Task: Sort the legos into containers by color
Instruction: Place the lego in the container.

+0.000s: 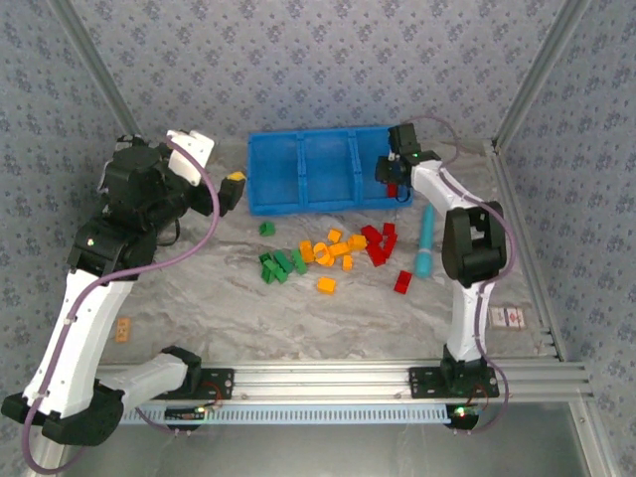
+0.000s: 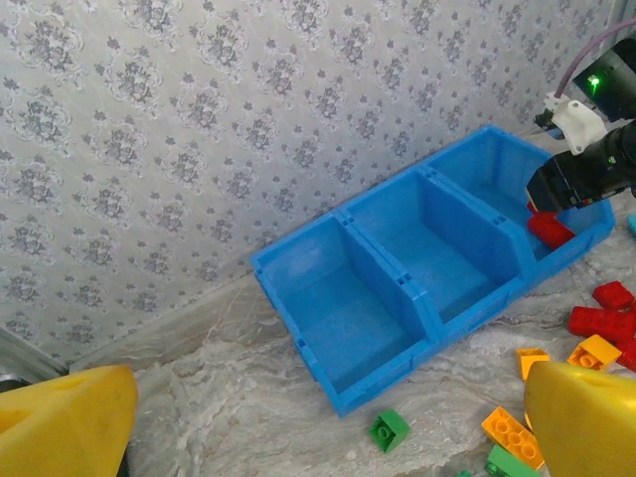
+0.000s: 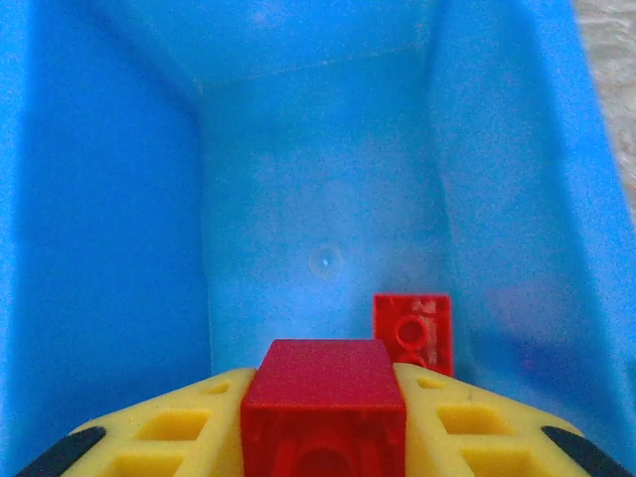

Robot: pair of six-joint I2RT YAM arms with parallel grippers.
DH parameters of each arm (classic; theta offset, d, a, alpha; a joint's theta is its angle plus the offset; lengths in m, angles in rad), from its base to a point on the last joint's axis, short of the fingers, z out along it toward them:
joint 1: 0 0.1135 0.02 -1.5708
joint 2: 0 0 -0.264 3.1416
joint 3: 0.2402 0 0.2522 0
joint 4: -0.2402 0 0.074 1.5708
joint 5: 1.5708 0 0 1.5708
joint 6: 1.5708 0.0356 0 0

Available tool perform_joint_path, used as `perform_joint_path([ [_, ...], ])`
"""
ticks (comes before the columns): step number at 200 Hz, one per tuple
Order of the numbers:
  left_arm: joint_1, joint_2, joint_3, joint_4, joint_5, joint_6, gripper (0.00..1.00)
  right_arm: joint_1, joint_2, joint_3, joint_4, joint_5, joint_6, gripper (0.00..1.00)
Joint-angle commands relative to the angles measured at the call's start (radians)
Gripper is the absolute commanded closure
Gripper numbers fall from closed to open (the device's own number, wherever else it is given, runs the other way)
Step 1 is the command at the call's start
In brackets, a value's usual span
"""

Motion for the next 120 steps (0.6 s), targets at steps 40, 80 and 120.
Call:
perform_joint_path([
  [40,-0.005,0.034,0.002,0.038,0.015,0.040,0.00,0.014,0.048,0.097,-0.045,-0.010,-0.043,0.55],
  [80,-0.005,0.023,0.004,0.038,0.056,0.016,0.00,0.016,-0.078,-0.046,-0.008,-0.046,-0.055,0.55],
  [120,-0.005,-0.019,-0.036,0.074,0.094,-0.004,0.00,0.026,-0.295,-0.302,0.004,-0.021,0.018,0.55],
])
